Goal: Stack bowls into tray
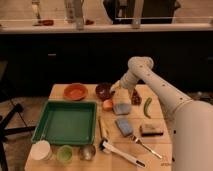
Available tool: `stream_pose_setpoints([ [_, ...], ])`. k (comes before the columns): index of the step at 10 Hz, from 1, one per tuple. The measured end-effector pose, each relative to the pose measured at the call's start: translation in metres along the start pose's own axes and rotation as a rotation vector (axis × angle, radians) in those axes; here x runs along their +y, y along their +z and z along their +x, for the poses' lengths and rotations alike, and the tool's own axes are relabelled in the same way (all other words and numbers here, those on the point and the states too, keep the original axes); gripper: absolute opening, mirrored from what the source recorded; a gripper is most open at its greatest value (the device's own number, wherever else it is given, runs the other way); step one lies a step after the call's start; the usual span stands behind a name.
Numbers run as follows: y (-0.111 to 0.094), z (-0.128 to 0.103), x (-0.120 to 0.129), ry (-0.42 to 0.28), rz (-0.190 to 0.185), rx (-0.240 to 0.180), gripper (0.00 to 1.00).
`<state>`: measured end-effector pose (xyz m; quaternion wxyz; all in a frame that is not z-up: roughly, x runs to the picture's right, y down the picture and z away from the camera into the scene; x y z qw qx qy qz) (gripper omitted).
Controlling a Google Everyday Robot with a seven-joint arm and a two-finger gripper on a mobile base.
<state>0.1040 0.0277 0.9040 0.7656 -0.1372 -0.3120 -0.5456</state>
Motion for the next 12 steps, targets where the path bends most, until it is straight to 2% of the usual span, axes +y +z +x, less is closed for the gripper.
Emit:
stream_pose_setpoints([
  [3, 0.017, 0.011, -0.005, -0.01, 0.007, -0.019, 0.8],
  [5, 0.023, 0.016, -0.006, -0.012, 0.01, -0.014, 0.8],
  [7, 0.031, 0.023, -0.006, -0.019, 0.014, 0.022, 0.8],
  [10, 0.043, 0.024, -0.005, -0.039, 0.014, 0.052, 0.8],
  [12, 0.05, 0.024, -0.004, -0.062, 0.001, 0.073, 0.8],
])
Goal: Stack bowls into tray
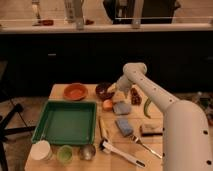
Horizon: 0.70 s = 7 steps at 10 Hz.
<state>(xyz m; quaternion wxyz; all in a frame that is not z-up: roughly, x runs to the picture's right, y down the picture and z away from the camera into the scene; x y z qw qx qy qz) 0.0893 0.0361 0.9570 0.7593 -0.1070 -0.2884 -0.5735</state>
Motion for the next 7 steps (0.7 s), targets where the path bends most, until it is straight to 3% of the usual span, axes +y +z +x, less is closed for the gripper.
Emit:
stream_pose_setpoints([
  [7, 0.0, 0.0, -0.0019, -0.003, -0.001, 0.007, 0.8],
])
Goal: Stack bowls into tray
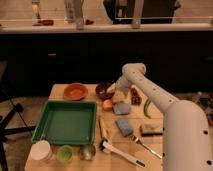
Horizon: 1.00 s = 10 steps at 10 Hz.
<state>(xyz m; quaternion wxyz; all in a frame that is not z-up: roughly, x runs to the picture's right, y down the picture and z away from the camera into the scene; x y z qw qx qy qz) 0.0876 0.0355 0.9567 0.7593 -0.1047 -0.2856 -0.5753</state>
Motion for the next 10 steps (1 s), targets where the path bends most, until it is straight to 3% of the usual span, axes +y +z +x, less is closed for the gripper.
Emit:
stream_pose_setpoints([
  [3, 0.002, 0.001, -0.007, -0.054, 0.02, 0.11, 0.8],
  [4, 0.005, 0.002, -0.012, -0.068, 0.029, 0.126, 0.8],
  [8, 0.021, 0.013, -0.016, -0.093, 0.042, 0.123, 0.79],
  [10, 0.028, 0.02, -0.019, -0.099, 0.043, 0.12, 0.65],
])
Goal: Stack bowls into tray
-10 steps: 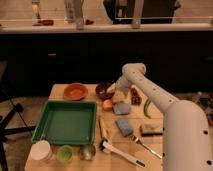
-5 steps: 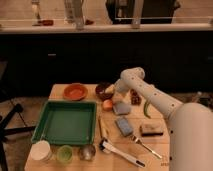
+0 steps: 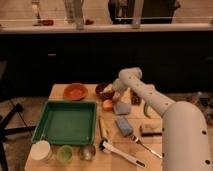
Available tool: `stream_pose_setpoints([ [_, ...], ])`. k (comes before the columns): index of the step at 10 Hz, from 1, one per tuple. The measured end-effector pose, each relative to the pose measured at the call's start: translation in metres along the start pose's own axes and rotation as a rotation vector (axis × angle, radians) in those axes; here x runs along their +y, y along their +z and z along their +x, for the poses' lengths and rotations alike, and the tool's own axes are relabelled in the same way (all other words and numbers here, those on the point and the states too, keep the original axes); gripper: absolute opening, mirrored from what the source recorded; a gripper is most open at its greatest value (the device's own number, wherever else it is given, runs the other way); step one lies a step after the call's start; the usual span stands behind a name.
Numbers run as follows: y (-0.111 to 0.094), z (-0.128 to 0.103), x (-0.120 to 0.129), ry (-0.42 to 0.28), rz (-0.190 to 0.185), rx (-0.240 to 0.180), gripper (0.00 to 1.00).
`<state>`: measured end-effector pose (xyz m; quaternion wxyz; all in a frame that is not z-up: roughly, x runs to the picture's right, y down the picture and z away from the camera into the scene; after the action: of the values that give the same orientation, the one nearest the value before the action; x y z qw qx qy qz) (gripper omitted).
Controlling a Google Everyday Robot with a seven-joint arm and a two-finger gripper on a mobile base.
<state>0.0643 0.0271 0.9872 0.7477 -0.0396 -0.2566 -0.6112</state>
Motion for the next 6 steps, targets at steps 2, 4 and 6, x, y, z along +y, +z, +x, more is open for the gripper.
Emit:
stream_pose_setpoints([
  [2, 0.0015, 0.0027, 0.0034, -0.003, -0.004, -0.001, 0.45],
  [4, 0.0023, 0.0033, 0.001, -0.017, -0.009, -0.007, 0.22],
  [6, -0.0008, 0.0049, -0.0062, -0.034, -0.007, -0.007, 0.05],
])
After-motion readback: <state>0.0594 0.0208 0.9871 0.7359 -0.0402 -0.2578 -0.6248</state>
